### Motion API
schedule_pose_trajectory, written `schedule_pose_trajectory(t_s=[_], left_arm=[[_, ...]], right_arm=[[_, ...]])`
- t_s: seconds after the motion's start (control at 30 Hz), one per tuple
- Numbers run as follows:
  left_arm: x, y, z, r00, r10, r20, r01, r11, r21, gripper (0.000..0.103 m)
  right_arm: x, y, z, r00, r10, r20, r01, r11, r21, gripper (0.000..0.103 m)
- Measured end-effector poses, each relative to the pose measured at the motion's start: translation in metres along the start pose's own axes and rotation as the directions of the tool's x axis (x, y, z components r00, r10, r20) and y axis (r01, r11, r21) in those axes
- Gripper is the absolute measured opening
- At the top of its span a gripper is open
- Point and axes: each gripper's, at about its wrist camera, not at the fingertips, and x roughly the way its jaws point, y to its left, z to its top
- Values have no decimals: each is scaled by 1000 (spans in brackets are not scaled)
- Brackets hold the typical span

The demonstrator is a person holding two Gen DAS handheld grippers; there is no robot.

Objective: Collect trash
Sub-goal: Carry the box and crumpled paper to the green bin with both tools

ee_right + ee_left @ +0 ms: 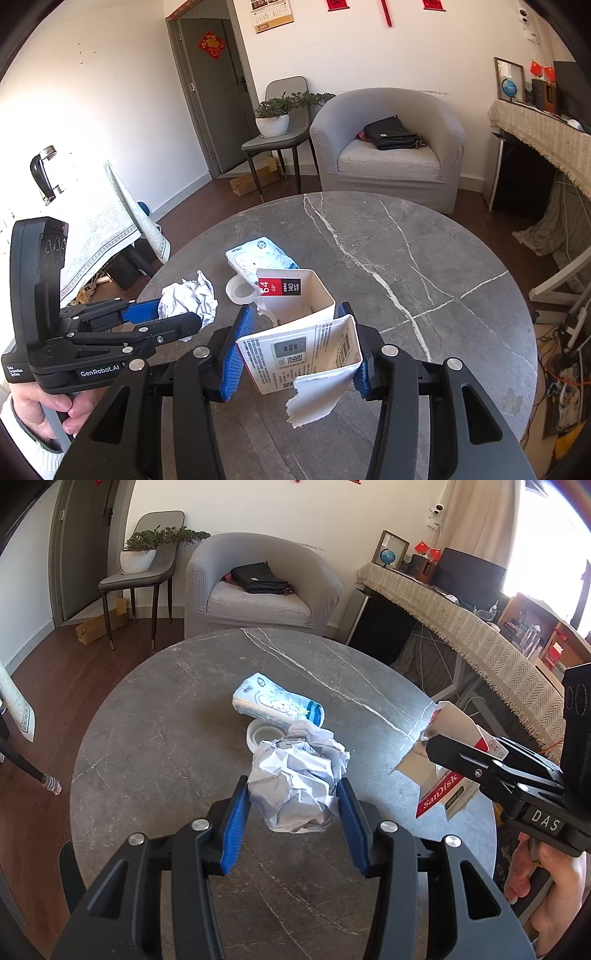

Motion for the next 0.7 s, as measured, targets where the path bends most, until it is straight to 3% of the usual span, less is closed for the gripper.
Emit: schedule_pose_trajectory(t_s=[0.7], left_arm=[[-63,104,-15,995,95,33,-93,994,-61,50]], right_arm=[[51,106,29,995,97,-39,-101,990,-103,48]])
